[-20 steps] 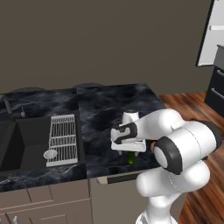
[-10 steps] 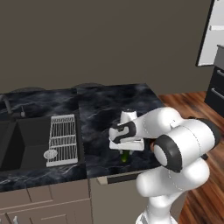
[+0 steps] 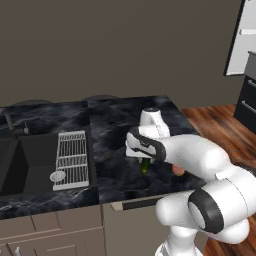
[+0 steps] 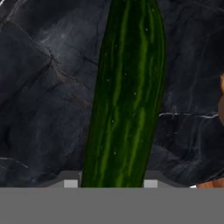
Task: Place the onion and cucumber inside the fridge drawer. Close the drawer after placing the vegetables.
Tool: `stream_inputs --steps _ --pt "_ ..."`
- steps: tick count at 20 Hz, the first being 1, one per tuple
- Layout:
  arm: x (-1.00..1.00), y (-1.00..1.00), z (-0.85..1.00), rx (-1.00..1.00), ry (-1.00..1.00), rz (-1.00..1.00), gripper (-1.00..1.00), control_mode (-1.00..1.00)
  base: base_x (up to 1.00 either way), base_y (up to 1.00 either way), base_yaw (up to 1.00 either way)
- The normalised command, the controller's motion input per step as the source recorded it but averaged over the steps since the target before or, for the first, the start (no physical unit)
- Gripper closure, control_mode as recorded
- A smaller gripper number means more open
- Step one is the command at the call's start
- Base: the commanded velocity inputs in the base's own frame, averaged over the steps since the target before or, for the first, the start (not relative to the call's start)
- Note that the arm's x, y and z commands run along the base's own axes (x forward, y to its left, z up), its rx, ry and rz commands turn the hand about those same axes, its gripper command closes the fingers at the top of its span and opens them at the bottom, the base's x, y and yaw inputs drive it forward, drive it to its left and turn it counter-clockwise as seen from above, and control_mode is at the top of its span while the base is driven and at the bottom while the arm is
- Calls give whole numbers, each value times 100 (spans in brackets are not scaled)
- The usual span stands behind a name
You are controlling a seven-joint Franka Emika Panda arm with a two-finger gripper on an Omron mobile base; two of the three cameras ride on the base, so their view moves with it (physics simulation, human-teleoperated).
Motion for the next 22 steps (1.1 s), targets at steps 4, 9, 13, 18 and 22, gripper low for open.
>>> stream_inputs --steps 4,9,13,18,22 --pt "-71 -9 100 0 -16 0 100 -100 0 0 0" --pt "-58 -7 98 0 -15 -1 100 -100 0 0 0" --pt "-68 -48 48 2 -14 -8 100 -100 0 0 0" --pt "-36 -22 0 2 -1 -11 100 -100 0 0 0" --pt "0 1 0 0 0 0 100 -100 0 0 0"
